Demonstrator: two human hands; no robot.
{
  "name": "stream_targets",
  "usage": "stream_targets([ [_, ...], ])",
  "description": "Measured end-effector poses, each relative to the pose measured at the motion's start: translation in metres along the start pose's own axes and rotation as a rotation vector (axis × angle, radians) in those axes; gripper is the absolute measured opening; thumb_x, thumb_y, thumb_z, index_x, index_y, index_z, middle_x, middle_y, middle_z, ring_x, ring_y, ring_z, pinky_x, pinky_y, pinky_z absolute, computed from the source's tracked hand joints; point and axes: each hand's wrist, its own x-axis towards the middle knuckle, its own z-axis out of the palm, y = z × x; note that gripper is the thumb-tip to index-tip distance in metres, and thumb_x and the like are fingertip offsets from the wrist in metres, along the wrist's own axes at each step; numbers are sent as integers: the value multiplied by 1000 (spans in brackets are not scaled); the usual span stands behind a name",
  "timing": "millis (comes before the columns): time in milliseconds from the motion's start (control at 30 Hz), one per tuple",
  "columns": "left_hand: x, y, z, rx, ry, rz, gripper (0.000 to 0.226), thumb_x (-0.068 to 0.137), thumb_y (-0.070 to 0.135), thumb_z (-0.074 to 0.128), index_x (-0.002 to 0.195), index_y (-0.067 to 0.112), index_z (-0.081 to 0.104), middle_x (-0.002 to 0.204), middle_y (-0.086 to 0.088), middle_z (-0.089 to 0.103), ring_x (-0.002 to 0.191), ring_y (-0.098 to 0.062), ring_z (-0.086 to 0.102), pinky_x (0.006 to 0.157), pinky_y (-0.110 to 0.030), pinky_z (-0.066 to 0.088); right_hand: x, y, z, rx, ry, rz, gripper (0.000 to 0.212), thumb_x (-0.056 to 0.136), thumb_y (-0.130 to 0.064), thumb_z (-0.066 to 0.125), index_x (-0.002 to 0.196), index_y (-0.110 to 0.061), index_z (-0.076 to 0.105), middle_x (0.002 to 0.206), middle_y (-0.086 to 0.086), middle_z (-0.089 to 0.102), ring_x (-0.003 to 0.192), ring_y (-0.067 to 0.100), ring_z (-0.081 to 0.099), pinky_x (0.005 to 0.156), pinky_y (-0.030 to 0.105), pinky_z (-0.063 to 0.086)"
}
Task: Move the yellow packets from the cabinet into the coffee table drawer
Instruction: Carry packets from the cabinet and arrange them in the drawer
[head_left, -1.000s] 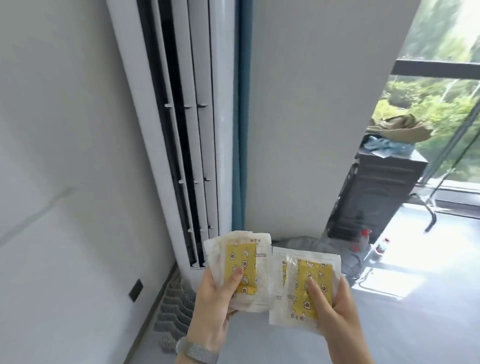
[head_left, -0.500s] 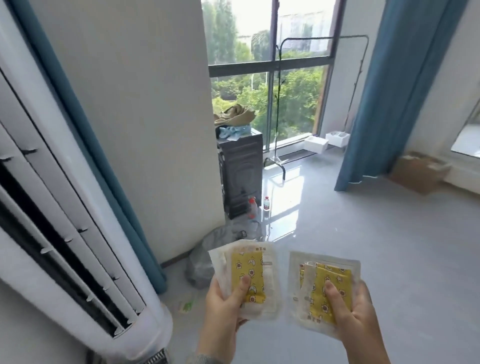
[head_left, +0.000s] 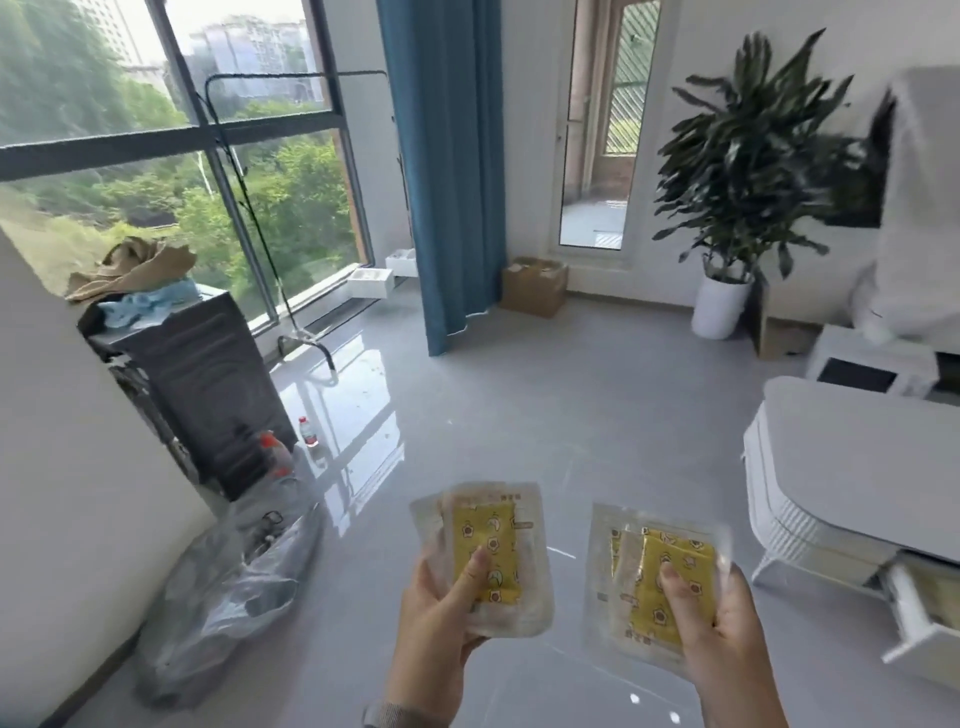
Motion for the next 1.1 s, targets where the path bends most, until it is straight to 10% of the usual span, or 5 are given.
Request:
stream_targets([
  [100, 20, -16, 56, 37, -79, -30, 44, 75, 16, 71, 118, 19, 60, 103, -11, 74, 81, -27, 74, 55, -30, 56, 30, 2, -41, 16, 93, 11, 39, 74, -60, 71, 104, -37, 58, 103, -5, 70, 97, 19, 67, 92, 51, 52],
  [367, 66, -75, 214, 151, -299, -141, 40, 82, 14, 68, 121, 14, 60, 105, -12, 74, 84, -28, 73, 61, -34, 57, 111, -2, -162, 85, 275, 25, 13, 92, -20, 63, 103, -19, 57, 93, 1, 70, 70, 0, 69, 56, 16, 52],
  [633, 88, -133, 311, 251, -509, -252, 31, 90, 13, 62, 119, 21, 62, 105, -9, 74, 83, -20, 72, 59, -30, 56, 138, 20, -241, 144, 530, 66, 16, 92, -25, 63, 107, -25, 59, 93, -6, 72, 90, 17, 69, 81, 46, 57],
  [1100, 191, -175, 443, 376, -752, -435, 33, 90, 12, 63, 122, 10, 57, 99, -8, 74, 78, -20, 72, 59, -33, 57, 237, 25, -285, 311, 859, 98, 13, 93, -18, 63, 104, -22, 58, 92, -8, 73, 77, 5, 71, 56, 19, 54],
])
